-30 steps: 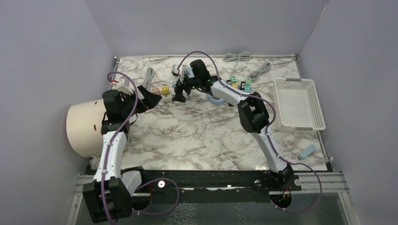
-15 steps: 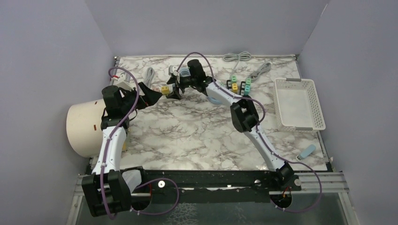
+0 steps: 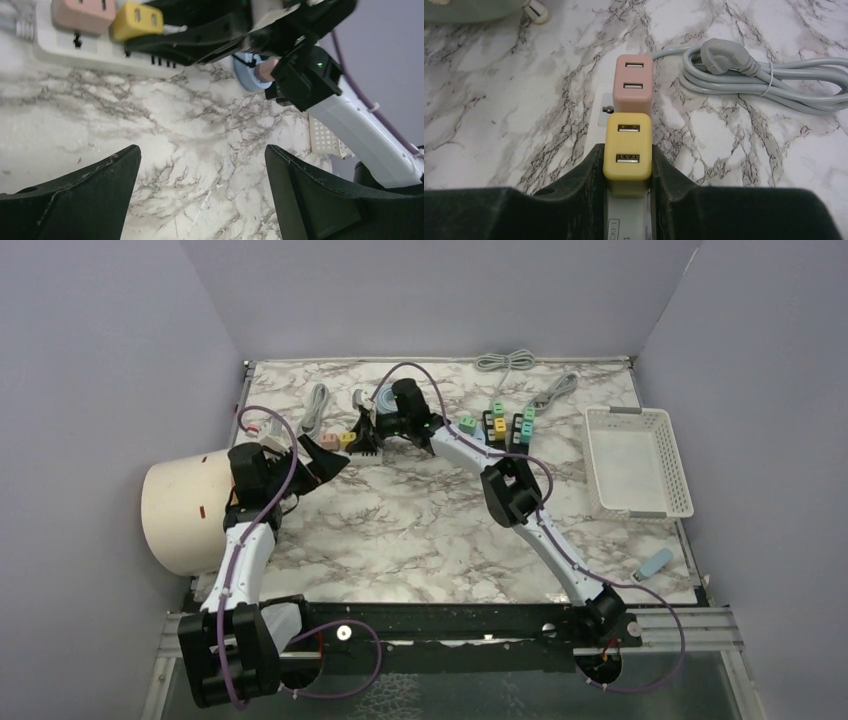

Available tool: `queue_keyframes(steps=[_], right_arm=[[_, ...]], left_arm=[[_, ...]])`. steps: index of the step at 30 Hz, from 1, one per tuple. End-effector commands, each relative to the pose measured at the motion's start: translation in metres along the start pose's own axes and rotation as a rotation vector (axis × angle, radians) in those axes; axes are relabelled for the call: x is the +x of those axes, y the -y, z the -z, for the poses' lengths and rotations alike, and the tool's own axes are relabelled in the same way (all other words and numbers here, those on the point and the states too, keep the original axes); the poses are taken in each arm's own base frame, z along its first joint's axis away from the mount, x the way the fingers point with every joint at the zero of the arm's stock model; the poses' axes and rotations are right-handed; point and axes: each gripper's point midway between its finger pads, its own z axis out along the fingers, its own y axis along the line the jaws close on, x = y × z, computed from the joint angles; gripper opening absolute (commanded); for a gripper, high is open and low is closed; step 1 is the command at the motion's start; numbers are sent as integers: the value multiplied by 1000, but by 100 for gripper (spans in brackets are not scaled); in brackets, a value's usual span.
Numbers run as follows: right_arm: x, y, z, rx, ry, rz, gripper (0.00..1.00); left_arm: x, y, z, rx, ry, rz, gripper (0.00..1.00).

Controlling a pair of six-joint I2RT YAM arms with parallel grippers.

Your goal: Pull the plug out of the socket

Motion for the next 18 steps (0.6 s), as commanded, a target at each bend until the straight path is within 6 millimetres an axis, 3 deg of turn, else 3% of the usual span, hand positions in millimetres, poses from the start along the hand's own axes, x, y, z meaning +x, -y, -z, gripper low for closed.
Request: queue_keyframes(steps=[1,4,8,10,13,18], right_arm=[[-22,9,-9,37,69,45,4],[-33,20,1,123,71,18,1],[-79,29,33,212,163,-46,1],[-99,21,45,201,204,-88,1],[-126,-7,51,126,255,-111,1],[-153,-26,67,155,317,-127,1]], left_arm=[[16,-26,-6,-88,17,146,97],[13,-35,-13,-109,42,179,97],[5,-43,-31,-94,54,228,97],[1,-44,-44,-55,61,250,97],[2,-47,-70,-26,26,249,97],[10,-52,-105,-22,-11,267,96]])
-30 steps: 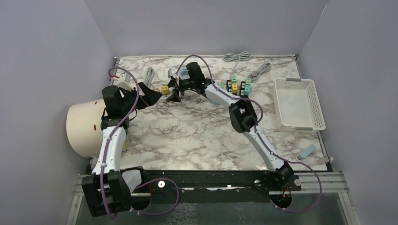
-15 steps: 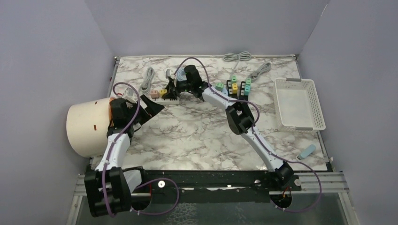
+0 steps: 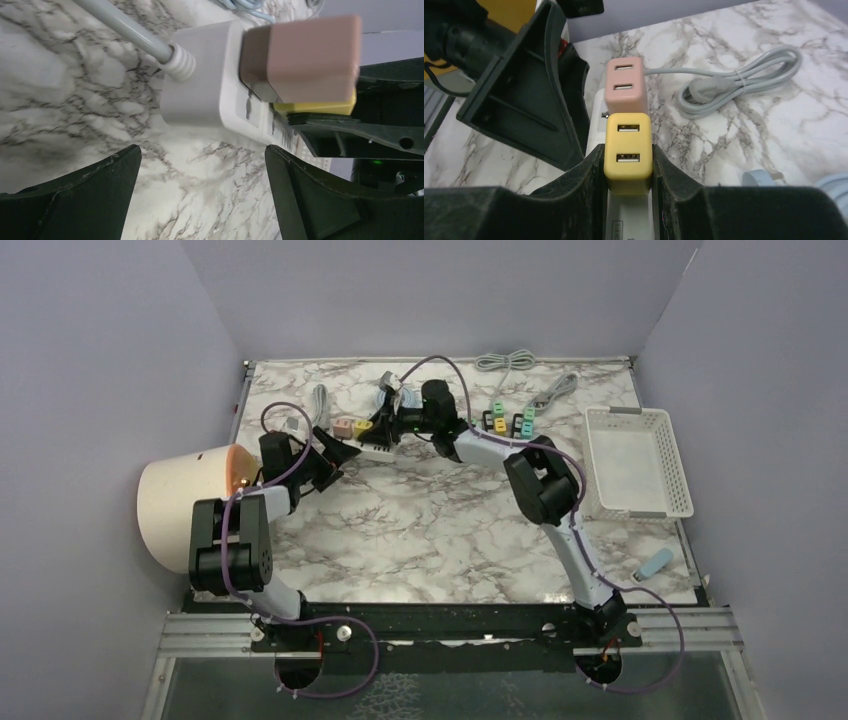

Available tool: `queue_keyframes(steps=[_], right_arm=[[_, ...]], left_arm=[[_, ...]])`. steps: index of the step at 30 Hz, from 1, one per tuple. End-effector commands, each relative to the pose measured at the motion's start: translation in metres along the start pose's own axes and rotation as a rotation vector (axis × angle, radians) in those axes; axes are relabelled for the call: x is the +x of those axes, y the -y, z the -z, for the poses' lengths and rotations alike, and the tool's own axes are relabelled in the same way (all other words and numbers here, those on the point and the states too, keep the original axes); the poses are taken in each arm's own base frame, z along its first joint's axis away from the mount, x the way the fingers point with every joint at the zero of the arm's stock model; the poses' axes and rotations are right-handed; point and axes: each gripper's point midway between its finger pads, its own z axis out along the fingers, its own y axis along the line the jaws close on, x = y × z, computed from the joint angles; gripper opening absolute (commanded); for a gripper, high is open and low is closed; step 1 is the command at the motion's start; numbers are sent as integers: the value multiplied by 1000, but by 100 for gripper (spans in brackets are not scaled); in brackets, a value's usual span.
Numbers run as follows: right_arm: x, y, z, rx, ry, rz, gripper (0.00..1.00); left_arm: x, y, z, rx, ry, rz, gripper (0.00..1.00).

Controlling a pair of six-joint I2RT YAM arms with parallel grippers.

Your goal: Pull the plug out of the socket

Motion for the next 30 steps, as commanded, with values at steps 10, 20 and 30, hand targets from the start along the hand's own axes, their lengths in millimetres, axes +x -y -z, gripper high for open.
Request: queue_keyframes(steps=[10,20,30], right_arm=[[-89,-57,32,-61,131,93,1],[-113,-96,50,-178,135,79,1],[-240,-96,106,150,527,207,1]], left_arm=[[-35,73,-21,288,202,-25,96],[-16,85,-46,361,140,47,21],[-19,77,-48,208,260,-32,0]])
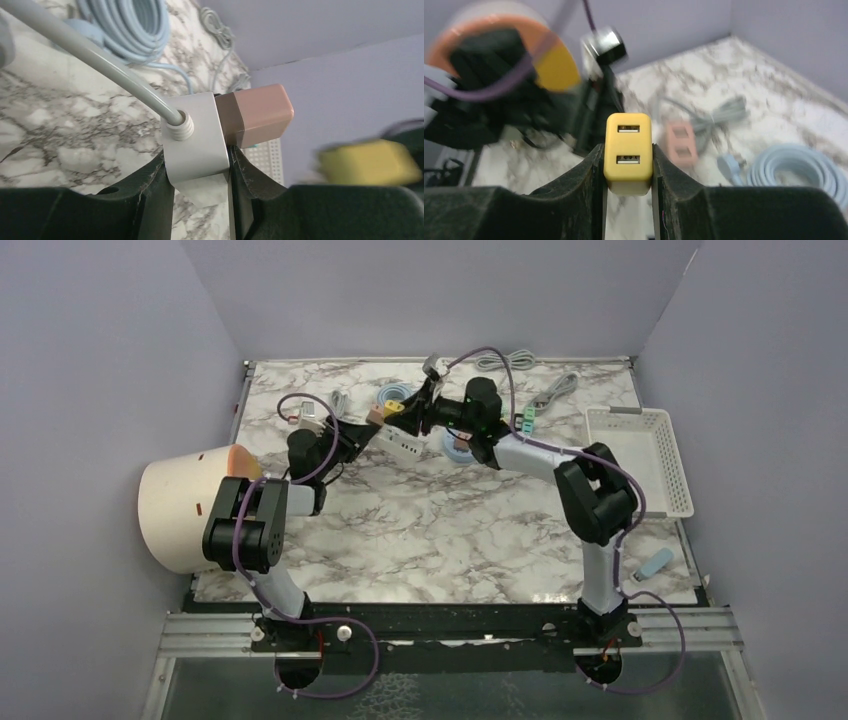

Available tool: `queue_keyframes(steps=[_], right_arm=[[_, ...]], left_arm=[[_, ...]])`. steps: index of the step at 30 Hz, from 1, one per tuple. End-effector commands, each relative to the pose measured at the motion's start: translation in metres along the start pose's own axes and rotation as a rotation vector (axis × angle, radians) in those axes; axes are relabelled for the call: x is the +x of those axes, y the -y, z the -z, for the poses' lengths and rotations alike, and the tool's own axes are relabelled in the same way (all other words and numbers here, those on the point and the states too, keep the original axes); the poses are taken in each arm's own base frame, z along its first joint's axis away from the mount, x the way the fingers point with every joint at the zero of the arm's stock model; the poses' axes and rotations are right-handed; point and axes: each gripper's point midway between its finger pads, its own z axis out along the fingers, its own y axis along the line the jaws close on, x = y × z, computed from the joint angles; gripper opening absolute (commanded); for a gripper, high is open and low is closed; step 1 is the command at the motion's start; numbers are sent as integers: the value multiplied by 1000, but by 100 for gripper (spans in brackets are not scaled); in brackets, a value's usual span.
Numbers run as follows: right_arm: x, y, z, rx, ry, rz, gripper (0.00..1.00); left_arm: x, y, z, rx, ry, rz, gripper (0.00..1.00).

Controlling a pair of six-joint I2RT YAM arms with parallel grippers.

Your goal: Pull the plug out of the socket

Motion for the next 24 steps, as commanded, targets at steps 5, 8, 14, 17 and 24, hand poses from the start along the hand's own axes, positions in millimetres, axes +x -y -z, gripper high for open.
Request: queue_keyframes(steps=[5,8,14,17,24], right_arm=[[-191,-94,64,-27,529,30,1],[-104,-88,54,-10,91,-187,1],[54,-136,105,-101,-399,-522,1],[95,-149,127,-70,-511,-639,1],[150,-149,142,22,-648,-827,1]], left_arm=[[-15,-20,0,-172,151,-151,0],[-27,-8,-3,-150,183,-202,0],[-51,22,-19,-86,208,-305,0],[-52,29,-26,-57,188,-311,0],[-50,38,-25,-27,171,-379,0]])
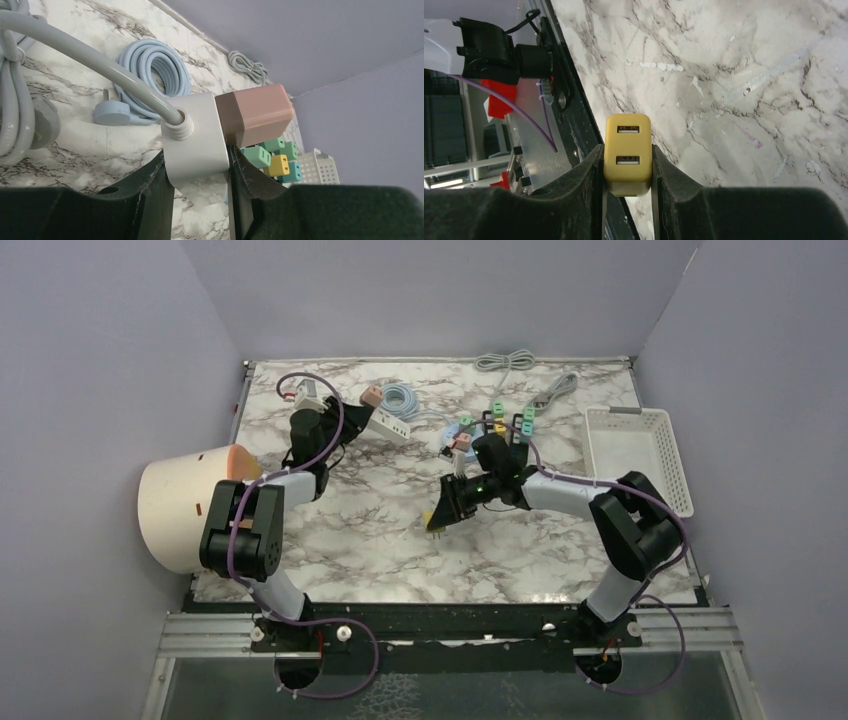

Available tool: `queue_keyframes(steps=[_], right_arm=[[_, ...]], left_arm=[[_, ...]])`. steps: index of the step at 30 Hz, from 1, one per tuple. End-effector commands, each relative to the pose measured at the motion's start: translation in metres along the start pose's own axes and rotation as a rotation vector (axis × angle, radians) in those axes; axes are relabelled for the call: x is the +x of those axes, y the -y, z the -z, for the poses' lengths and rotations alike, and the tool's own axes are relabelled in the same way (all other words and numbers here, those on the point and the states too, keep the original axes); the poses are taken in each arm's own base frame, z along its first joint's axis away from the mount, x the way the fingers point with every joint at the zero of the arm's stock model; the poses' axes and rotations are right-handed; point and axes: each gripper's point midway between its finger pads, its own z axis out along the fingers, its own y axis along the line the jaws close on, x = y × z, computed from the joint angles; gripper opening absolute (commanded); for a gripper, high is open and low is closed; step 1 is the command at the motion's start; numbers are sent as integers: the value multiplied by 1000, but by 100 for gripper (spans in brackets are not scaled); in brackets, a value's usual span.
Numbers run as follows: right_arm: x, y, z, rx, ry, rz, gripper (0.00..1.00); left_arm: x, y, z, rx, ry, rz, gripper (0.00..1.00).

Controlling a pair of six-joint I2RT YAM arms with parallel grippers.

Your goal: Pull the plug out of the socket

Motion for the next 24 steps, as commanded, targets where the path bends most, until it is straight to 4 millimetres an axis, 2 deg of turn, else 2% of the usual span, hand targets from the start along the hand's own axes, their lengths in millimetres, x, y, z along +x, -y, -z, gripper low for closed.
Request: queue_keyframes(steps=[1,4,5,7,11,13,14,18,24], right_arm=[[16,9,-8,2,-66,-115,1],[24,29,-17,64,-78,-195,2],[26,34,-19,84,-78,-216,5],[26,43,-21,124,-64,-241,18],[11,50,-16,198,-9,-221,56],[-5,48,-11,235,30,-177,97],[-14,45,-8,245,54,-149,100],[-64,23,12,264,210,14,100],[-166,-18,63,322,652,377,98]], left_arm=[[-20,29,2,103,54,-95,0],[-19,33,7,114,52,-111,0],[-19,33,9,115,52,-115,0],[-17,33,13,112,53,-115,0],[-11,34,21,106,53,-105,0],[-9,37,23,111,49,-100,0],[-9,39,24,119,43,-100,0],[-7,50,25,155,15,-107,0],[-7,61,33,183,-1,-111,0]])
